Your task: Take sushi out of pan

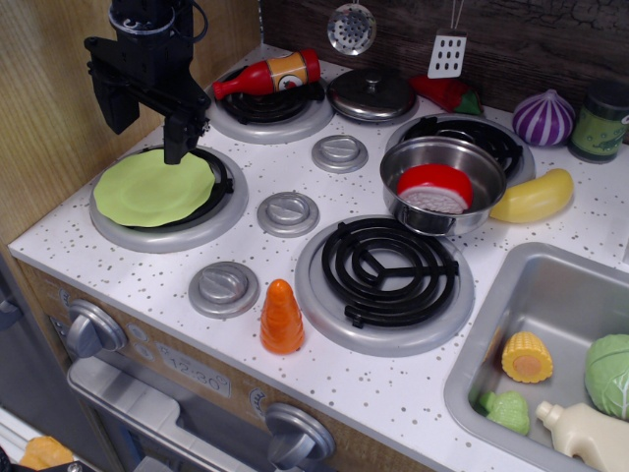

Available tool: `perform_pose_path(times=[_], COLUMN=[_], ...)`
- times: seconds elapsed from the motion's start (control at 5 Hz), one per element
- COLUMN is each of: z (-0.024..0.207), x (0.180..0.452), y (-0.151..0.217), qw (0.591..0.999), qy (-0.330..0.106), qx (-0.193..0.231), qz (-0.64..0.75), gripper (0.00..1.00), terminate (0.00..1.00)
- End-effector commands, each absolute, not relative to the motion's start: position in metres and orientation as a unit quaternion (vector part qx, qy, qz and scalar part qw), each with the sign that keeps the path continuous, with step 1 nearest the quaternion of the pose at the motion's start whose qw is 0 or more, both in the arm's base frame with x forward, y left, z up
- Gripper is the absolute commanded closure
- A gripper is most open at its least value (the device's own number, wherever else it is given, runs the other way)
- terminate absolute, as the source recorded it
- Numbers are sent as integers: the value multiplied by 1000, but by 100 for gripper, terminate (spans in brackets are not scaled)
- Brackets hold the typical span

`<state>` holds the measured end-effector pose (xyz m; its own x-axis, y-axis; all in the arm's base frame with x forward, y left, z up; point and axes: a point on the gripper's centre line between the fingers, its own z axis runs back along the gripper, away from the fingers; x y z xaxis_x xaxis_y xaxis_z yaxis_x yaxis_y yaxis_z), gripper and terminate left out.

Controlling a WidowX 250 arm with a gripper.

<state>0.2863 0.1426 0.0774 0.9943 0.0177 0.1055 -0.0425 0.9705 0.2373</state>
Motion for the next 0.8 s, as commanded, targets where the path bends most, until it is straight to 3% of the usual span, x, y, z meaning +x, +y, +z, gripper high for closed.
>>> perform_pose_path(times=[0.0, 0.4, 0.6], z=[77, 97, 101], x=[286, 311, 324], y=[143, 93, 63], qw=[991, 980, 961], qy=[-51, -74, -130], qx=[120, 95, 76], qz=[15, -157, -232], gripper=[0, 0, 0], terminate=[0, 0, 0])
